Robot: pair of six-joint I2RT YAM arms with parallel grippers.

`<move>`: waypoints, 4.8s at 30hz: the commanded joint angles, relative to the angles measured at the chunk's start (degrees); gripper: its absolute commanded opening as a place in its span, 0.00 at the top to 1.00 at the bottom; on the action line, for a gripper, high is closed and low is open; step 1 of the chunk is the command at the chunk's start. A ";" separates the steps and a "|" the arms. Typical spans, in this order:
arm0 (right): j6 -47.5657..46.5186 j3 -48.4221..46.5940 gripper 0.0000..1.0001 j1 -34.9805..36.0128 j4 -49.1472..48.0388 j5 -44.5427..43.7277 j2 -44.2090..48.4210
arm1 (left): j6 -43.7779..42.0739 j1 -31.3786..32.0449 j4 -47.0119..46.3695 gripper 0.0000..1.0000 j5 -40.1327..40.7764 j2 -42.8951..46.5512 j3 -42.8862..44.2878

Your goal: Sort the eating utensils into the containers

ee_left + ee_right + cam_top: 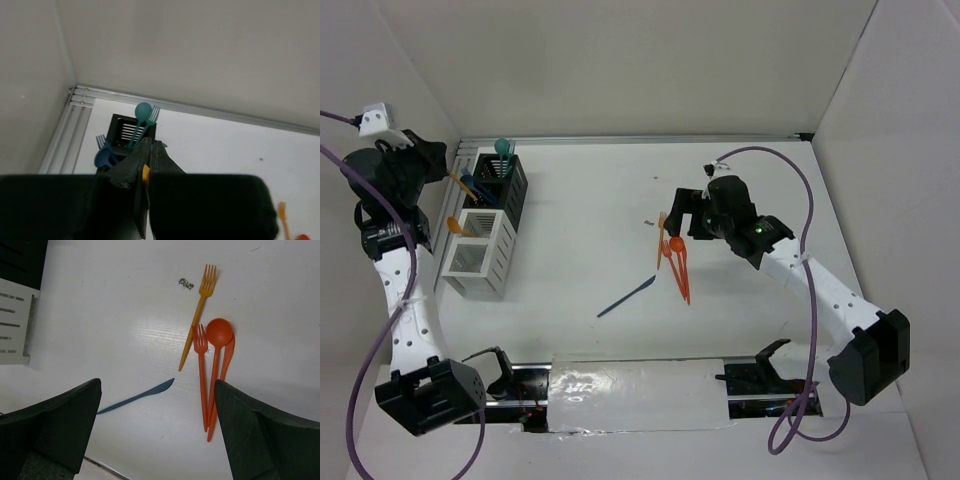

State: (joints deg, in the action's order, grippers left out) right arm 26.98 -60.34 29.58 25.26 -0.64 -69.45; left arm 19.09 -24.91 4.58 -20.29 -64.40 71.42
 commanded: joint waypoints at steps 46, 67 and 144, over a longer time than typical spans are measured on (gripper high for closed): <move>4.13 11.03 0.10 -0.14 -6.01 -11.40 -13.87 | -7.91 -0.07 -12.51 0.27 -11.76 2.00 -8.06; 0.19 -2.38 0.29 1.71 -8.38 -9.64 -22.12 | -2.40 29.91 12.12 0.28 -13.55 6.48 -11.64; -12.04 -11.82 1.00 7.06 -20.77 21.21 -19.94 | 18.09 33.70 -3.52 0.23 -11.08 -7.32 -10.60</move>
State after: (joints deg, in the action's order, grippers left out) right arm 15.53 -72.49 35.42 4.51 19.35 -93.23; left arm 37.87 8.62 5.72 -25.87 -73.23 60.73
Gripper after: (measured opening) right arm 0.032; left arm 0.775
